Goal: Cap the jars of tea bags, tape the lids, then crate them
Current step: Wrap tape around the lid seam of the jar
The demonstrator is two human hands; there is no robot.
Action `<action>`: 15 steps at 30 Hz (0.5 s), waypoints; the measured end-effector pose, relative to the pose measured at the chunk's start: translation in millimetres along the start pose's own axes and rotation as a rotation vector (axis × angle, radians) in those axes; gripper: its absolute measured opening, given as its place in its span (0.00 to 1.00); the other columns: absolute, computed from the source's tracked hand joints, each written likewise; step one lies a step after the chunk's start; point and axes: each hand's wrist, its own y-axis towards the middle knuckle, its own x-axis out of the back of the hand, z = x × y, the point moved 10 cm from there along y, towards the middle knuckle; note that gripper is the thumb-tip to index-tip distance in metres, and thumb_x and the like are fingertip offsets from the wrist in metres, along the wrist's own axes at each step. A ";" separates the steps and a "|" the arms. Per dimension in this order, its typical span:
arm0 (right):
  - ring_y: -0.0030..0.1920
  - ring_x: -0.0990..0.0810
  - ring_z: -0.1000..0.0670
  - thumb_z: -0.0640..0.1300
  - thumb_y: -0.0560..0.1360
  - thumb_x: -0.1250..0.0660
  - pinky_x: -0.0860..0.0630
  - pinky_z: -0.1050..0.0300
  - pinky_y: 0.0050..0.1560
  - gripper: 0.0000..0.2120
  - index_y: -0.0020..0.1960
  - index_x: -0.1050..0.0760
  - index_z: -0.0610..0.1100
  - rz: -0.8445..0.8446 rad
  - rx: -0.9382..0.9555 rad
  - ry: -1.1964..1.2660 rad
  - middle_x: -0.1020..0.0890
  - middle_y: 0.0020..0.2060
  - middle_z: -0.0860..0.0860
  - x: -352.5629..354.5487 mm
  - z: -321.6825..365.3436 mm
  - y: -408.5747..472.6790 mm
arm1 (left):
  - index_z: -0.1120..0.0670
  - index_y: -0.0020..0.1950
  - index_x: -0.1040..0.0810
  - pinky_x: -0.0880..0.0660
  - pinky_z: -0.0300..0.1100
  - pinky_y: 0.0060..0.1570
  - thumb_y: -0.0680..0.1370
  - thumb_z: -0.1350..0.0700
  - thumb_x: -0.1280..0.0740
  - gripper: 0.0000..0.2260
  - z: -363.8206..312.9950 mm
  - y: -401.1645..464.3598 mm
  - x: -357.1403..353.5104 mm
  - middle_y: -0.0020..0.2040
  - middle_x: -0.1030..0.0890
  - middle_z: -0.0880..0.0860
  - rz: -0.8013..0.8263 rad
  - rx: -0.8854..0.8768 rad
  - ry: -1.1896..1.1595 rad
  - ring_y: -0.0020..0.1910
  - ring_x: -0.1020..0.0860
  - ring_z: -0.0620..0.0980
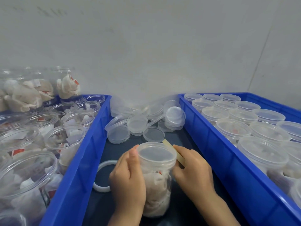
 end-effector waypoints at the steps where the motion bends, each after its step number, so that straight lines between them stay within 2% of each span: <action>1: 0.47 0.22 0.48 0.38 0.68 0.30 0.25 0.51 0.43 0.22 0.60 0.23 0.53 0.089 0.006 0.031 0.18 0.45 0.54 -7.3 -0.9 0.6 | 0.41 0.51 0.21 0.28 0.36 0.53 0.72 0.33 0.45 0.20 0.0 -1.2 -2.2 0.48 0.19 0.37 0.033 -0.007 0.011 0.52 0.23 0.33; 3: 0.56 0.25 0.51 0.36 0.68 0.33 0.27 0.54 0.54 0.34 0.70 0.35 0.59 0.289 0.018 0.093 0.21 0.54 0.56 -23.5 -1.8 -0.2 | 0.49 0.61 0.22 0.27 0.40 0.58 0.66 0.29 0.41 0.33 2.5 -1.3 -11.0 0.54 0.19 0.43 0.128 0.009 0.041 0.56 0.23 0.39; 5: 0.60 0.27 0.55 0.32 0.67 0.36 0.28 0.58 0.59 0.43 0.69 0.46 0.69 0.426 0.001 0.185 0.25 0.57 0.62 -34.4 -2.3 -2.7 | 0.51 0.63 0.25 0.26 0.44 0.58 0.58 0.28 0.33 0.40 6.5 0.0 -16.6 0.56 0.19 0.46 0.172 0.063 0.050 0.57 0.23 0.44; 8: 0.58 0.33 0.69 0.29 0.66 0.41 0.31 0.76 0.53 0.51 0.61 0.55 0.83 0.498 -0.022 0.207 0.34 0.51 0.81 -41.5 -5.0 -4.4 | 0.46 0.57 0.26 0.28 0.29 0.48 0.50 0.32 0.21 0.40 8.1 2.0 -21.3 0.50 0.19 0.42 0.195 0.114 -0.057 0.50 0.22 0.35; 9: 0.57 0.34 0.70 0.28 0.66 0.42 0.32 0.78 0.50 0.52 0.59 0.56 0.84 0.491 -0.016 0.197 0.35 0.49 0.83 -41.6 -7.5 -3.9 | 0.46 0.57 0.27 0.29 0.26 0.46 0.48 0.35 0.20 0.41 9.3 2.1 -23.2 0.50 0.19 0.41 0.209 0.124 -0.068 0.50 0.23 0.33; 10: 0.57 0.33 0.69 0.28 0.67 0.43 0.32 0.77 0.51 0.52 0.60 0.56 0.84 0.464 -0.004 0.196 0.33 0.50 0.82 -40.0 -9.2 -2.0 | 0.45 0.57 0.28 0.30 0.25 0.46 0.48 0.37 0.20 0.41 10.1 1.7 -24.9 0.50 0.20 0.40 0.218 0.125 -0.061 0.49 0.23 0.32; 12: 0.60 0.26 0.59 0.27 0.68 0.43 0.27 0.63 0.58 0.49 0.67 0.49 0.77 0.373 0.027 0.200 0.26 0.59 0.68 -33.4 -10.0 1.6 | 0.43 0.54 0.28 0.30 0.23 0.45 0.48 0.38 0.19 0.38 7.4 1.2 -24.9 0.49 0.20 0.38 0.214 0.091 -0.040 0.49 0.24 0.31; 13: 0.61 0.24 0.54 0.26 0.69 0.42 0.27 0.56 0.60 0.45 0.70 0.43 0.70 0.310 0.056 0.192 0.24 0.62 0.61 -28.4 -9.5 3.9 | 0.41 0.53 0.28 0.31 0.23 0.44 0.49 0.38 0.21 0.35 5.3 1.3 -24.3 0.49 0.20 0.36 0.209 0.074 -0.045 0.49 0.24 0.31; 15: 0.60 0.22 0.49 0.23 0.67 0.37 0.25 0.49 0.59 0.38 0.68 0.30 0.56 0.144 0.138 0.141 0.21 0.61 0.54 -12.2 -7.0 8.1 | 0.41 0.52 0.27 0.30 0.23 0.43 0.50 0.39 0.25 0.31 2.1 2.4 -23.5 0.49 0.21 0.33 0.214 0.068 -0.092 0.48 0.23 0.32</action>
